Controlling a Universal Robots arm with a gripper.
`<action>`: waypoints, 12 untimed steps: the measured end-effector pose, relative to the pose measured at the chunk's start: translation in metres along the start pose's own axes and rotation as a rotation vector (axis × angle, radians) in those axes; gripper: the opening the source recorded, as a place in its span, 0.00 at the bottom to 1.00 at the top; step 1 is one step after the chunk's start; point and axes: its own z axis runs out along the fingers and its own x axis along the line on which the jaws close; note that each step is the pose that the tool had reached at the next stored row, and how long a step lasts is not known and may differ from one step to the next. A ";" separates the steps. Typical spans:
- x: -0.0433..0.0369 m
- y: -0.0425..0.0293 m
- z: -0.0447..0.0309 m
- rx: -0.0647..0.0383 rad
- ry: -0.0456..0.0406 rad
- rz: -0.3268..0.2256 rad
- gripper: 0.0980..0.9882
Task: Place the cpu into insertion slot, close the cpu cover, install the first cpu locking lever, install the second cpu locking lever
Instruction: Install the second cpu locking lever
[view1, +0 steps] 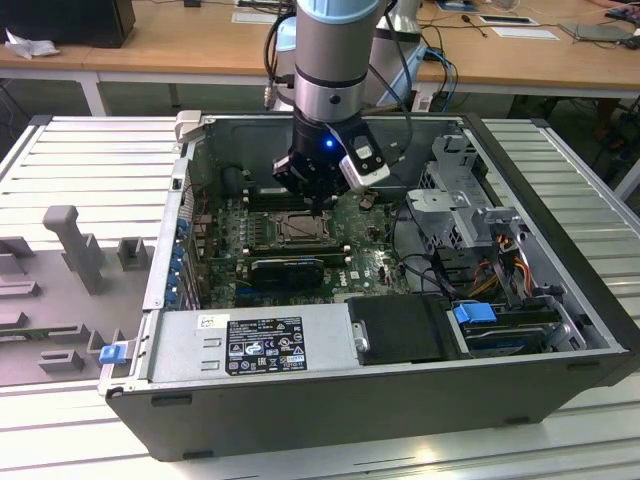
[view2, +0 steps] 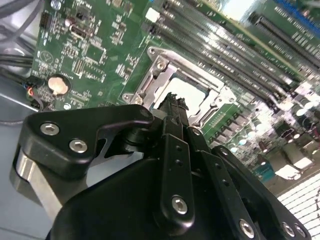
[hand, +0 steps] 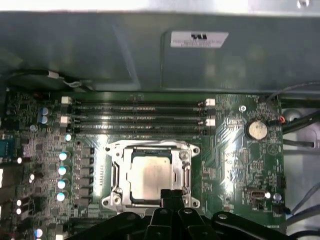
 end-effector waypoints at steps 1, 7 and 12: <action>0.0000 -0.0031 -0.0001 0.000 0.0000 0.000 0.01; 0.0001 -0.0155 0.0012 0.000 0.0016 0.000 0.01; 0.0003 -0.0202 0.0061 -0.007 0.0090 0.000 0.01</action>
